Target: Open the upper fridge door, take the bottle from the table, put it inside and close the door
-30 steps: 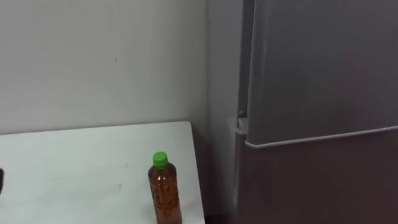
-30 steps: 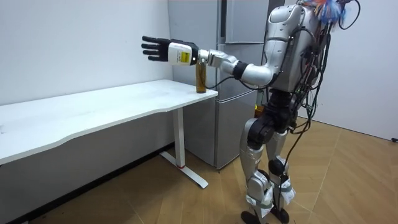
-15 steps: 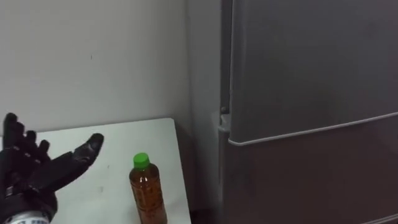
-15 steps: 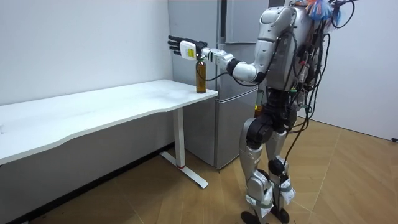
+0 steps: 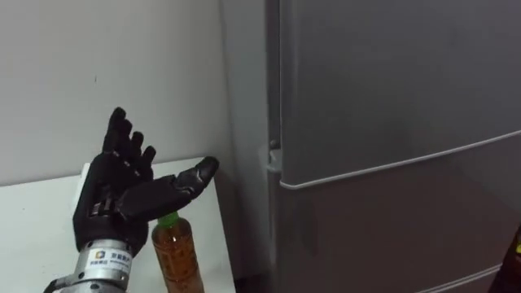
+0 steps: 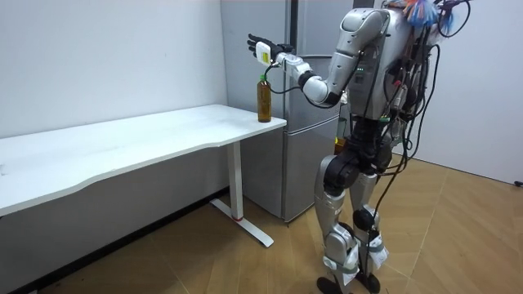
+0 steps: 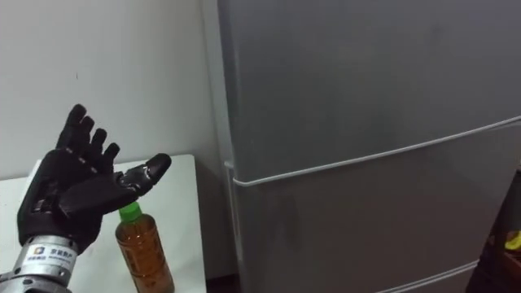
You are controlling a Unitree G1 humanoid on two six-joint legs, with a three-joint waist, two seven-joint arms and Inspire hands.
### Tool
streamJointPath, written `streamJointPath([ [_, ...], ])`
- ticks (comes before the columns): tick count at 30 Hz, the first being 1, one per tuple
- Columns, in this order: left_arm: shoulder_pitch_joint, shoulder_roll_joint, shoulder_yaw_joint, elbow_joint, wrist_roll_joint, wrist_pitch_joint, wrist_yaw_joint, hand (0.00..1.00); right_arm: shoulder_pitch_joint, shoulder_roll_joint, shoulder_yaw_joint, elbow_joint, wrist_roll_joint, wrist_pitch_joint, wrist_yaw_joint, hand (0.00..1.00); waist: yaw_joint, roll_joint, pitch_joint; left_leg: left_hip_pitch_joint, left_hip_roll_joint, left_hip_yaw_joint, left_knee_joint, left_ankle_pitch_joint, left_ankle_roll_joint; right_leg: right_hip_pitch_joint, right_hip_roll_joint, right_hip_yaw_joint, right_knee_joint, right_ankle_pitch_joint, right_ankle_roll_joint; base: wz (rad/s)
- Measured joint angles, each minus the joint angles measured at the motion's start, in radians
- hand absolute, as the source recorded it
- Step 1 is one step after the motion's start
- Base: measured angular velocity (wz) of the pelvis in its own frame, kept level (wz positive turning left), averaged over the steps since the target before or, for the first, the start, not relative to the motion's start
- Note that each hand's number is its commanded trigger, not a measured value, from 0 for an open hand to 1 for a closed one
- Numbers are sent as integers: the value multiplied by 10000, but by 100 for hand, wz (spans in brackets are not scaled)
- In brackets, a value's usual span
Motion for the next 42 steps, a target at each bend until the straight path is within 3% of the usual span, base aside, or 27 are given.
streamJointPath([
  [9,-406,-171,-134,0,-86,73,-627,0,-57,-23,14,1,-11,29,1,0,-54,72,-34,14,102,292,-1,-1,-2,-77,21,157,-14,117,-24,-8],
  [17,-749,-253,-502,-186,-55,152,-1177,0,-105,-152,-2,41,-9,21,369,0,-274,131,0,-62,118,273,7,-2,-4,-196,24,165,-15,139,-38,-1],
  [26,-850,-249,-1579,-254,-84,248,-1919,0,-537,-215,101,718,40,16,300,0,-349,189,-9,-14,133,272,4,22,-41,-186,63,275,-25,142,-46,0],
  [31,-851,-188,-1588,-265,-89,337,-2096,0,-705,-216,373,762,37,33,209,0,-532,159,9,-150,137,255,35,30,-51,-291,117,280,-20,150,-60,1],
  [41,-859,-209,-1629,-381,-96,343,-2129,0,-841,-238,788,742,130,102,2,0,-553,114,36,-308,130,254,53,36,-54,-357,118,261,-184,167,-75,0],
  [42,-860,-220,-1652,-381,-91,343,-2129,30,-855,-236,801,761,160,103,-9,0,-550,116,35,-331,132,251,70,36,-54,-353,119,251,-185,168,-76,3],
])
